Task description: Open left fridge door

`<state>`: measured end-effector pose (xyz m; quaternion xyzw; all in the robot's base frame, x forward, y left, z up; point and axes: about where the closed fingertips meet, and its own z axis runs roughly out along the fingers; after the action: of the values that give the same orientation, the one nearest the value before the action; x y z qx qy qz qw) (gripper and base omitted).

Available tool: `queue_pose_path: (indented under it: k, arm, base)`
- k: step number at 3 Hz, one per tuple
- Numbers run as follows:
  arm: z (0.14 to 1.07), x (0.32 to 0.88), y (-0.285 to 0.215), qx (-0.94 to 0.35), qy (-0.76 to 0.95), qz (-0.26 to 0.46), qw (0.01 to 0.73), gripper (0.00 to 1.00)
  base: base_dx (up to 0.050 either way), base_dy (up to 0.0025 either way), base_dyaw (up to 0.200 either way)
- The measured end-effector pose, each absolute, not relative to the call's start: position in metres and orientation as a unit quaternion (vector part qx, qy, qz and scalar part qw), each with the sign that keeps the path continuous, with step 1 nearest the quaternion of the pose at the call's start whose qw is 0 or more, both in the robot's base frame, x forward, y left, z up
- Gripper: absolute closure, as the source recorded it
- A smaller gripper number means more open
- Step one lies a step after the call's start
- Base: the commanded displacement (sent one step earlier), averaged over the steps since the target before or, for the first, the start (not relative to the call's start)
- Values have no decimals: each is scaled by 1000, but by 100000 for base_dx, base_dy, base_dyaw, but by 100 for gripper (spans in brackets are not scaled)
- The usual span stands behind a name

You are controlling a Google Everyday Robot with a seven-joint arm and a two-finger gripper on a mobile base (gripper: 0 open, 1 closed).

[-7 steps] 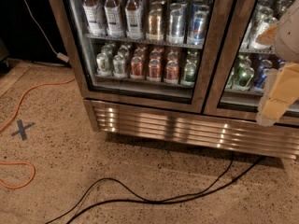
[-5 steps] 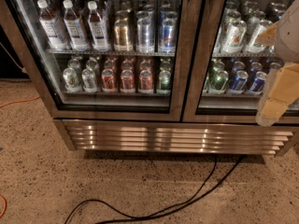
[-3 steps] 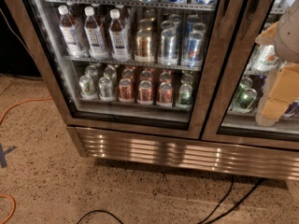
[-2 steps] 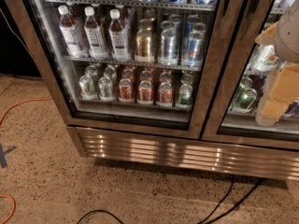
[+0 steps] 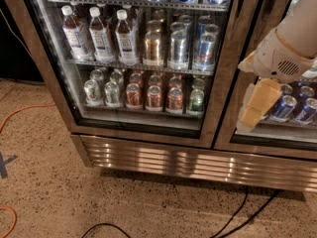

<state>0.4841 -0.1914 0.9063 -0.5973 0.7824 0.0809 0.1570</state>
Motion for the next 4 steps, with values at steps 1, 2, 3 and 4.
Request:
queue_pose_path:
  k: [1,2,3,4]
  arm:
    - [872,517,-167,-594,740,180,258,0]
    - [868,510,-162,-584,720,229,295,0]
    - [868,510,-162,-584,720,229,295,0]
    - [868,511,-152,-582,690,294,315,0]
  base:
    - [0,0,0]
    - [0,0,0]
    - [0,0,0]
    - [0,0,0]
